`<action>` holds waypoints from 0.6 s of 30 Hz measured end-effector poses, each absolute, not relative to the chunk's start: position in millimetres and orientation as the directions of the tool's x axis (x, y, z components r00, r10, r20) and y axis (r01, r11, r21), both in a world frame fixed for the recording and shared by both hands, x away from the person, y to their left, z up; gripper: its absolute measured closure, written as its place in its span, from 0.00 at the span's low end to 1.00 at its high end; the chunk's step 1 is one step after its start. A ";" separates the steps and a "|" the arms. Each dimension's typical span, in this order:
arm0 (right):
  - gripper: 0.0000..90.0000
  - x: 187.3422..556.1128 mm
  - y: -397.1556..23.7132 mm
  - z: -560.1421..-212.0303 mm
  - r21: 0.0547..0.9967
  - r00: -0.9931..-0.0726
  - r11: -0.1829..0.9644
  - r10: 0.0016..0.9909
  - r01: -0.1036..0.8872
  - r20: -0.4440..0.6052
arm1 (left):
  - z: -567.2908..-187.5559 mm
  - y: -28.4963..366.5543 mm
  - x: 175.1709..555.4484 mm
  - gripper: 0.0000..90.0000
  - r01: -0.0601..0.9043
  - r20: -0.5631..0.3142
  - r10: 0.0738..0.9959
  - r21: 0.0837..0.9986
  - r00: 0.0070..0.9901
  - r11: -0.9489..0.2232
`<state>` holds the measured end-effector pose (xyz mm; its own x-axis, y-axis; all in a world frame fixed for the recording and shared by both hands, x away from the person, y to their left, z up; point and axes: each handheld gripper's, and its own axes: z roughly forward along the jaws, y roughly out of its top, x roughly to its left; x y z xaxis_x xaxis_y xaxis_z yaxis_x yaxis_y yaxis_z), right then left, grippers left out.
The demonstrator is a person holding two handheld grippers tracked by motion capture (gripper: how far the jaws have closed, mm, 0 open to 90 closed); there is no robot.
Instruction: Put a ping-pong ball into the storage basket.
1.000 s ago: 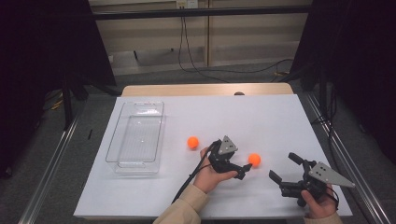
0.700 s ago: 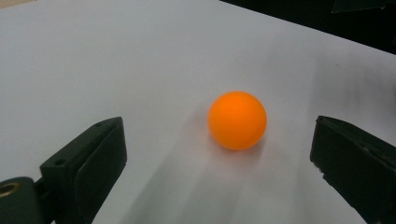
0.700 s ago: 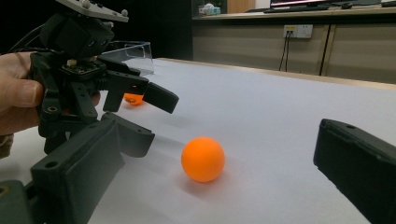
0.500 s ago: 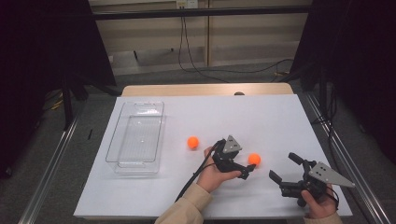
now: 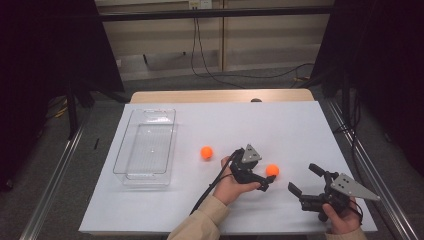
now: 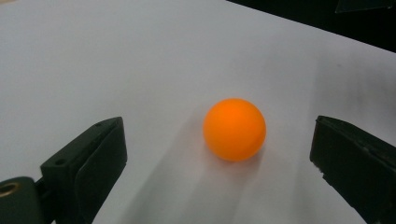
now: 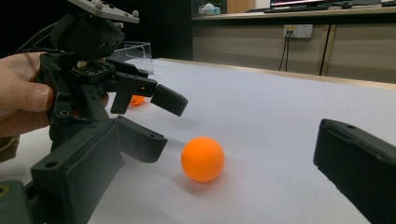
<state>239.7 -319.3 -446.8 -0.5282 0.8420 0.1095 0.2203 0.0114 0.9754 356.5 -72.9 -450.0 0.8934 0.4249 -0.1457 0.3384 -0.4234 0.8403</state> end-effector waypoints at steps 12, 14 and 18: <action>0.01 239.6 -319.3 -446.8 0.975 -0.528 0.010 0.842 0.222 0.112 | -452.2 -75.6 358.9 0.05 0.345 -0.149 0.428 0.835 0.891 -0.429; 0.01 239.5 -319.3 -446.8 0.975 -0.528 0.010 0.842 0.222 0.112 | -452.3 -75.8 359.0 0.06 0.344 -0.148 0.426 0.834 0.892 -0.430; 0.01 239.6 -319.4 -446.8 0.975 -0.528 0.011 0.842 0.221 0.110 | -452.4 -76.2 359.6 0.07 0.347 -0.152 0.425 0.834 0.892 -0.429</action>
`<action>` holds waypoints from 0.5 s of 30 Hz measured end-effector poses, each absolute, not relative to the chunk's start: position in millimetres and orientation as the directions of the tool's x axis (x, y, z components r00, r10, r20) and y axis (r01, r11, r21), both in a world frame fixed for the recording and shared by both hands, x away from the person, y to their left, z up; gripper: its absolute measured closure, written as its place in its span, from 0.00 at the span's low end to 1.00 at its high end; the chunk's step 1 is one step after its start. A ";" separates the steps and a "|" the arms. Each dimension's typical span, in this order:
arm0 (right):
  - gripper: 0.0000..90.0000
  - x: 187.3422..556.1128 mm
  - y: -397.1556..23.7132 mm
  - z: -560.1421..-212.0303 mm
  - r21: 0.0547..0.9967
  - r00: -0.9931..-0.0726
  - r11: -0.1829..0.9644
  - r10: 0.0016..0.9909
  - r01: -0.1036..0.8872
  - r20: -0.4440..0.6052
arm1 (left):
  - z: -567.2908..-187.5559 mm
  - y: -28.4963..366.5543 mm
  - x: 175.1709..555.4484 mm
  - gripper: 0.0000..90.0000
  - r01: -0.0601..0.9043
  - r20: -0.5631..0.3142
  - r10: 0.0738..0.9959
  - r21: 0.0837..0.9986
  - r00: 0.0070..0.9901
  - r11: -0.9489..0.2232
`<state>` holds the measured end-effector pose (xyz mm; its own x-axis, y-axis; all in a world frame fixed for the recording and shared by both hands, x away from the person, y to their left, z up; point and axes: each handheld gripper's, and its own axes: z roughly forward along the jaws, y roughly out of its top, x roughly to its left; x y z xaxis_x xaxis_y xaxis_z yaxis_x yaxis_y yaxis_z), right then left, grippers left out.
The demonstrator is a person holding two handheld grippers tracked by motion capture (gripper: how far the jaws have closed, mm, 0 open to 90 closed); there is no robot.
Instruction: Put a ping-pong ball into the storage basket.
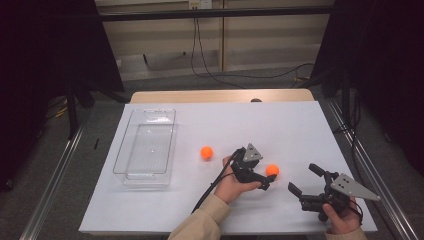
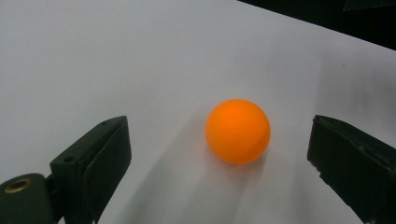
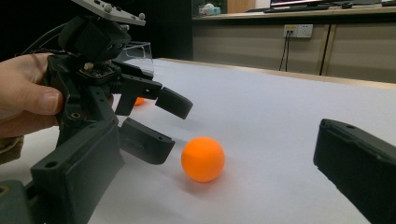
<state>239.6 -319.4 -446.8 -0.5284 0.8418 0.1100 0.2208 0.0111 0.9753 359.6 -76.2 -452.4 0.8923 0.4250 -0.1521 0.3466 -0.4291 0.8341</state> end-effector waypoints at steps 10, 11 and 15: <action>0.01 239.2 -319.3 -446.9 0.974 -0.527 0.001 0.841 0.226 0.121 | -454.7 -79.5 360.7 0.11 0.348 -0.153 0.422 0.830 0.894 -0.435; 0.01 239.3 -319.5 -446.9 0.974 -0.527 0.002 0.841 0.226 0.120 | -454.8 -79.3 361.4 0.12 0.351 -0.157 0.421 0.829 0.893 -0.435; 0.01 239.2 -319.7 -446.6 0.974 -0.525 -0.002 0.842 0.225 0.124 | -455.6 -80.0 362.6 0.15 0.351 -0.160 0.416 0.829 0.895 -0.436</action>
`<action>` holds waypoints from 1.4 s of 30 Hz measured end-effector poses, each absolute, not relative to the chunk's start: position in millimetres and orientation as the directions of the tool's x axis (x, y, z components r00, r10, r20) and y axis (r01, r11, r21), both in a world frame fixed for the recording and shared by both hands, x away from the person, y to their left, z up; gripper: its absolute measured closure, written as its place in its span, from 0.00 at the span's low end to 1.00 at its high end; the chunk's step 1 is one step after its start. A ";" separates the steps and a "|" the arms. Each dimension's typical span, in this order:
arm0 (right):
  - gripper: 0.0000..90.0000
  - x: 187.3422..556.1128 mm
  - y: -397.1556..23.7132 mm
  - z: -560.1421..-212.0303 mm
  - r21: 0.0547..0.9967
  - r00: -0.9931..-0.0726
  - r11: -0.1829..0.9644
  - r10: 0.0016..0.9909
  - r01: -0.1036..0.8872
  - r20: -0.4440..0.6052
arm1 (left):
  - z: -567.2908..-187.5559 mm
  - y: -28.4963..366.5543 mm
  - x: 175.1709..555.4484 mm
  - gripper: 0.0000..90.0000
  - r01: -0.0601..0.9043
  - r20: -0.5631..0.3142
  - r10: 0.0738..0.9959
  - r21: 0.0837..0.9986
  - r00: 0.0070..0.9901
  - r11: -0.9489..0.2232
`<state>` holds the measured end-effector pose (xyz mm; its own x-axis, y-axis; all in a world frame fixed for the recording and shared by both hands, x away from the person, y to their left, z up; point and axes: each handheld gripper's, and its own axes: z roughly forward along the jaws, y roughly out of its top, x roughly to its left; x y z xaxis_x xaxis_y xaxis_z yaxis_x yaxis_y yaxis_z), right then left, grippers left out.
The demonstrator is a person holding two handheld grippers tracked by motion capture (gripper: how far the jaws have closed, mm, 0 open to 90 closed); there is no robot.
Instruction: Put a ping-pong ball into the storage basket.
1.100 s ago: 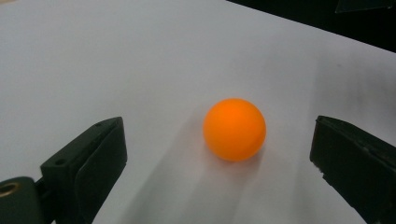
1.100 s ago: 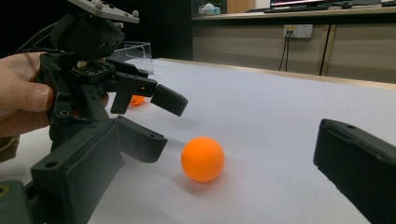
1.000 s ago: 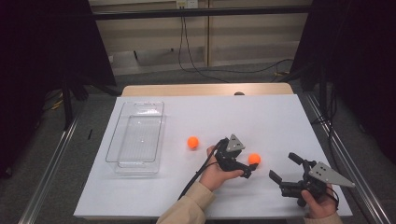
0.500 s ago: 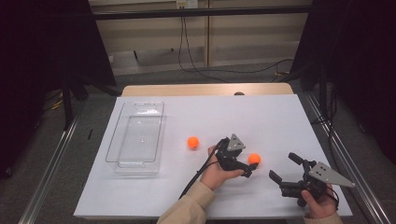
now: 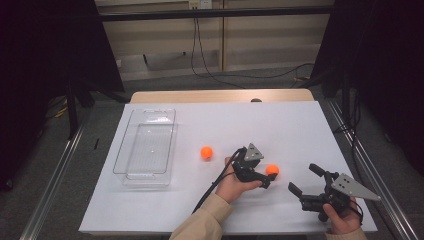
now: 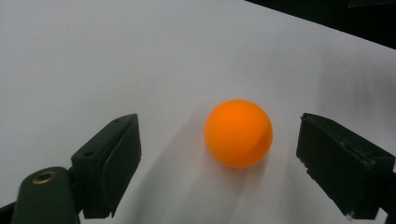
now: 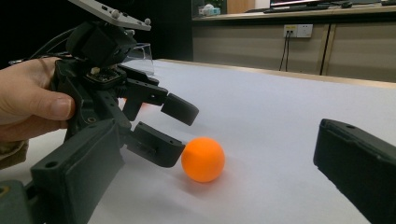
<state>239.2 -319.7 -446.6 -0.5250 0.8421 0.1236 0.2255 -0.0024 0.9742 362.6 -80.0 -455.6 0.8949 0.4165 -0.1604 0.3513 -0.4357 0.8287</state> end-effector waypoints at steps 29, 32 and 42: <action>0.01 239.3 -320.0 -446.4 0.975 -0.528 0.004 0.841 0.221 0.117 | -458.4 -98.5 366.8 0.22 0.346 -0.168 0.374 0.803 0.912 -0.484; 0.01 239.1 -319.8 -446.1 0.975 -0.527 -0.002 0.841 0.222 0.122 | -460.3 -101.1 366.3 0.25 0.338 -0.164 0.366 0.805 0.916 -0.487; 0.01 239.2 -320.6 -446.0 0.976 -0.529 0.003 0.841 0.220 0.117 | -462.3 -103.9 368.0 0.33 0.340 -0.161 0.362 0.791 0.918 -0.508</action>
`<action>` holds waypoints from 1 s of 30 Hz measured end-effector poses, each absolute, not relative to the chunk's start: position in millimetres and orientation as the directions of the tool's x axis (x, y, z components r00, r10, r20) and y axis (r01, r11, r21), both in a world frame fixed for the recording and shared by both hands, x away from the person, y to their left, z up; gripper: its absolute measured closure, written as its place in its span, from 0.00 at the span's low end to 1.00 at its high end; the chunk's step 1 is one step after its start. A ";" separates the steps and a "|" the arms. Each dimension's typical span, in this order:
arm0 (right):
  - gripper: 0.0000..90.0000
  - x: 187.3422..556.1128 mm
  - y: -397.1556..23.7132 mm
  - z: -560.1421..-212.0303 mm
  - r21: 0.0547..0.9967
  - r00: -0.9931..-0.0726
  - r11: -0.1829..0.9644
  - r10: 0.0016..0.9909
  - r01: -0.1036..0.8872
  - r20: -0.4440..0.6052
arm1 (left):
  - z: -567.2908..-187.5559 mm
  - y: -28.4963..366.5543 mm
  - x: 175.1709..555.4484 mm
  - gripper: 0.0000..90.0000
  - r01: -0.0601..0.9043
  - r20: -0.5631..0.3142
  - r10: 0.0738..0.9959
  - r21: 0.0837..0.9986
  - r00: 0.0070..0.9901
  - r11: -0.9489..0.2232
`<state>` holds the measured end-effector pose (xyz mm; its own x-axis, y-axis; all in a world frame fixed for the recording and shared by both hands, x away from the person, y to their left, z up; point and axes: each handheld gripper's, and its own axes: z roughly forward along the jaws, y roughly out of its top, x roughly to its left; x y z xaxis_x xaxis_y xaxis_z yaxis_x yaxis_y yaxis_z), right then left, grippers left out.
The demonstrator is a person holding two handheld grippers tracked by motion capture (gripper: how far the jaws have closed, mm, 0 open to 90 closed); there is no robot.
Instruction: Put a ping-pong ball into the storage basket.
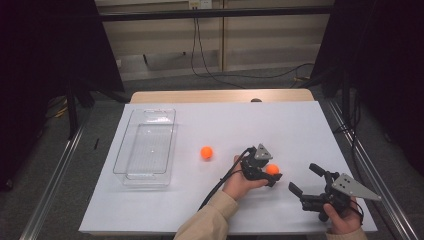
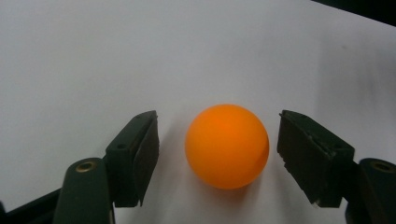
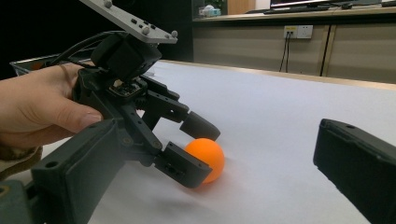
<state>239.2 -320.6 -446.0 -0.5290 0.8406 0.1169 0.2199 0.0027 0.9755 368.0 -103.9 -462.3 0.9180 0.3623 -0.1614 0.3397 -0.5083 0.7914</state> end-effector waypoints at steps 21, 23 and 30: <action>0.01 239.0 -321.4 -445.9 0.976 -0.529 0.000 0.841 0.220 0.119 | -462.8 -106.1 370.3 0.56 0.345 -0.153 0.359 0.751 0.921 -0.564; 0.01 239.0 -321.4 -445.9 0.976 -0.529 0.000 0.840 0.219 0.119 | -462.6 -105.6 370.4 0.56 0.353 -0.164 0.361 0.751 0.918 -0.559; 0.01 239.1 -321.3 -446.0 0.976 -0.528 0.000 0.841 0.219 0.118 | -460.3 -103.5 369.3 0.56 0.365 -0.187 0.350 0.742 0.918 -0.562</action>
<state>239.1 -321.3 -446.0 -0.5284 0.8407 0.1184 0.2194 0.0005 0.9756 369.3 -103.5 -460.3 0.9178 0.3505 -0.1866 0.3654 -0.5619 0.7421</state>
